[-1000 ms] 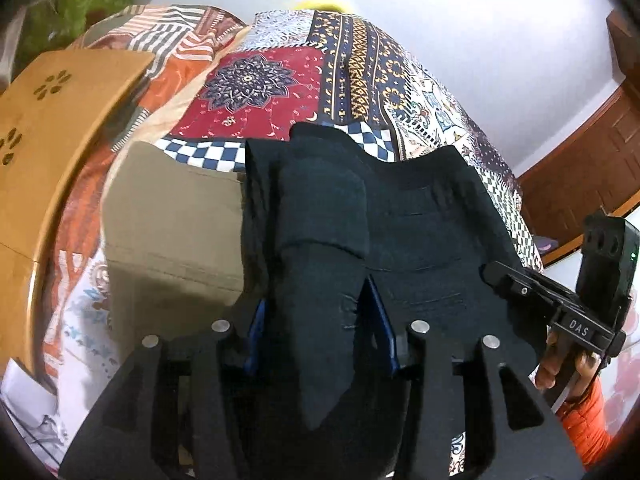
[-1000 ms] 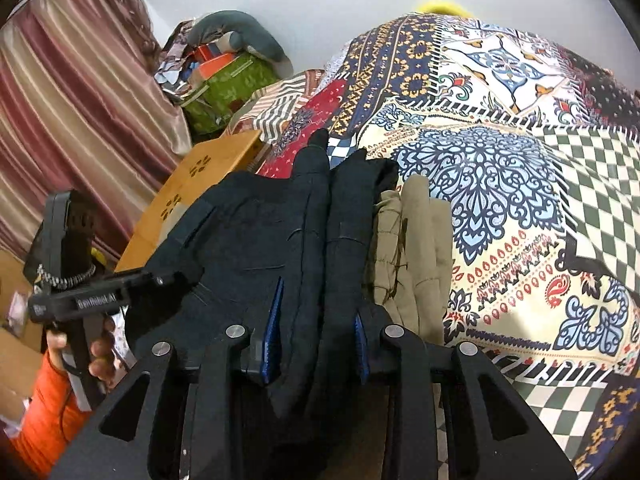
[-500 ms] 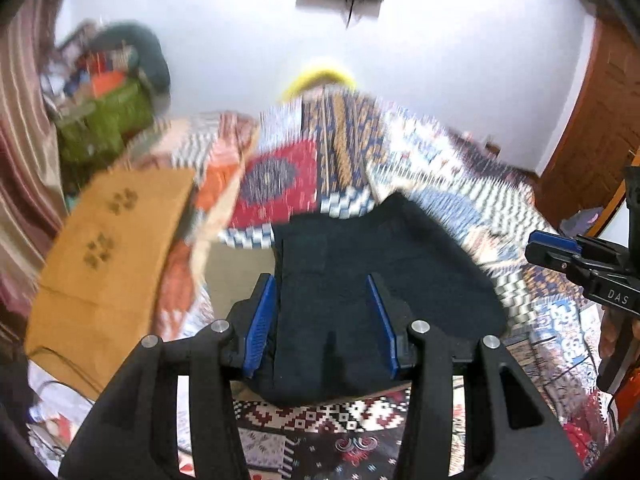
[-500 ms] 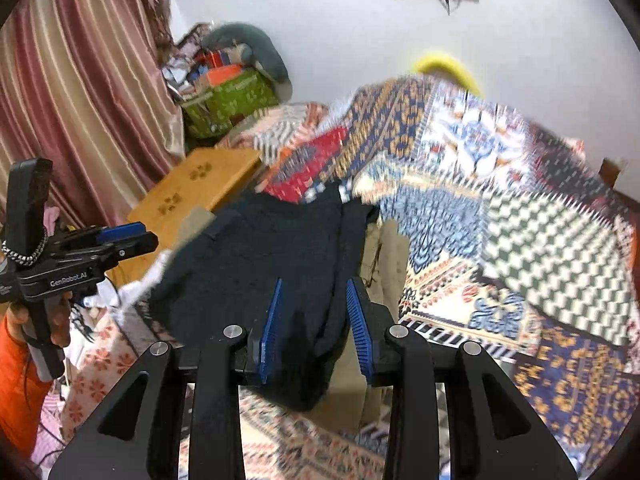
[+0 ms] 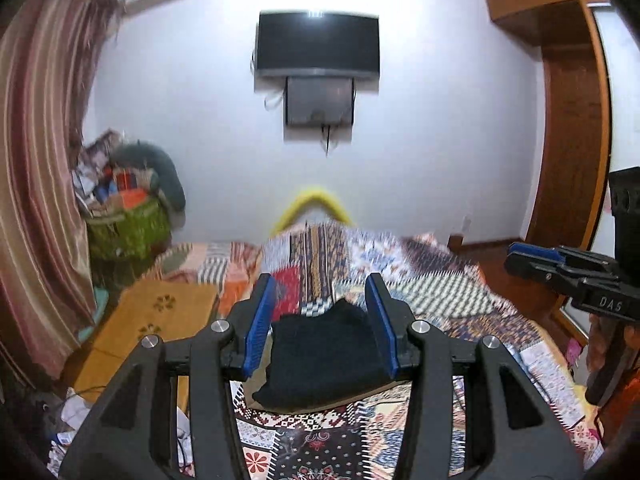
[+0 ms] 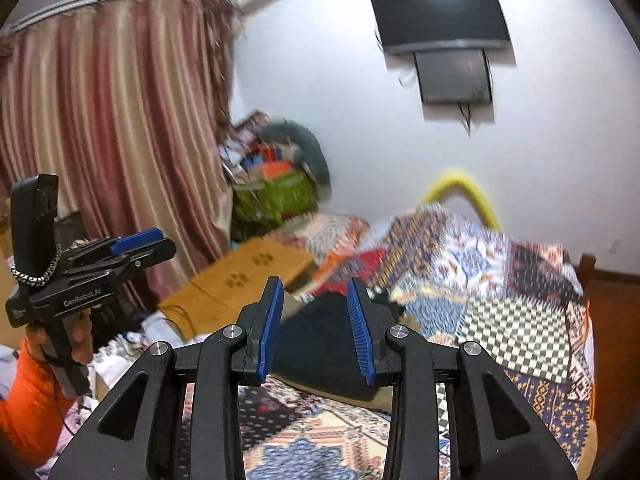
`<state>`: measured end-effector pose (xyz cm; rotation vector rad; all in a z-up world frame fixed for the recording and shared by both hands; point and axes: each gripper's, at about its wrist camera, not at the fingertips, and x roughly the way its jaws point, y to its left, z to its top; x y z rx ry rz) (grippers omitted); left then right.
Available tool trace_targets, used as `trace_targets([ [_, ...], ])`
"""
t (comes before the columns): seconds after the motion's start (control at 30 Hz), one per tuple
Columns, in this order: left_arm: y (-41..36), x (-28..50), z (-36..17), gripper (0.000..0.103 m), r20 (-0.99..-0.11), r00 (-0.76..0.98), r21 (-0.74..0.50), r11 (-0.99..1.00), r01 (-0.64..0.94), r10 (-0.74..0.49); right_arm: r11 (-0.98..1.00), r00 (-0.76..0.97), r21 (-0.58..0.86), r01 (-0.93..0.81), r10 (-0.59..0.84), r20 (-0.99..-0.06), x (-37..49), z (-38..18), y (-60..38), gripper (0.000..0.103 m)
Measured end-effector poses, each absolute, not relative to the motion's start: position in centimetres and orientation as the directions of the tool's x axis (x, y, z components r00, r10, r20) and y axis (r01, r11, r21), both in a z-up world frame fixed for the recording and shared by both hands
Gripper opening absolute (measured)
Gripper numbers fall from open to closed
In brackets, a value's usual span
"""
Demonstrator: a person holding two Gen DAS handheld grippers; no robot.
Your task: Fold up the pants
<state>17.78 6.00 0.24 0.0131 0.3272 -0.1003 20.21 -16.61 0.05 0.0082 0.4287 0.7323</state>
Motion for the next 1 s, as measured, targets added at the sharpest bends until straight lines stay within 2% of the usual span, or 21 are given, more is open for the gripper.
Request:
trace_targets([
  [0.1,4.9,14.4,1.7,0.055,-0.255,0.963,0.018,0.996,0.09,-0.082,0.744,0.683,0.131,-0.656,0.658,-0.316,17.1,1.4,-17.3,0.03],
  [0.23,3.5,10.7,2.6,0.058,-0.197,0.977,0.029,0.996,0.089,-0.082,0.742,0.703,0.118,-0.66,0.665,-0.254,14.0,2.6,-17.9,0.03],
  [0.27,3.3,9.8,2.8,0.059,-0.185,0.979,0.026,0.996,0.091,-0.084,0.742,0.707,0.117,-0.66,0.666,-0.238,13.2,2.8,-18.1,0.034],
  [0.37,2.6,7.9,3.0,0.07,-0.151,0.985,0.029,0.995,0.091,-0.086,0.753,0.732,0.112,-0.648,0.657,-0.181,11.2,3.2,-18.4,0.049],
  [0.43,2.3,6.8,3.0,0.089,-0.135,0.987,0.037,0.994,0.098,-0.093,0.764,0.747,0.091,-0.639,0.644,-0.163,10.2,3.2,-18.2,0.051],
  [0.5,2.1,5.9,2.9,0.096,-0.113,0.991,0.038,0.996,0.081,-0.076,0.77,0.755,0.077,-0.633,0.636,-0.159,9.2,3.2,-18.0,0.051],
  [0.63,2.0,4.8,2.8,0.101,-0.096,0.994,0.037,0.998,0.055,-0.051,0.785,0.771,0.082,-0.615,0.619,-0.147,8.9,3.0,-18.0,0.068],
  [0.77,2.0,4.6,2.4,0.101,-0.1,0.993,0.04,0.997,0.071,-0.067,0.806,0.793,0.082,-0.586,0.591,-0.149,8.6,3.0,-18.2,0.08],
  [0.9,1.6,4.0,2.2,0.102,-0.09,0.993,0.044,0.996,0.079,-0.075,0.819,0.804,0.072,-0.569,0.572,-0.159,8.6,2.8,-18.2,0.084],
  [1.0,1.5,3.7,2.2,0.102,-0.083,0.993,0.033,0.996,0.081,-0.078,0.826,0.811,0.068,-0.56,0.563,-0.157,8.3,2.7,-18.1,0.092],
])
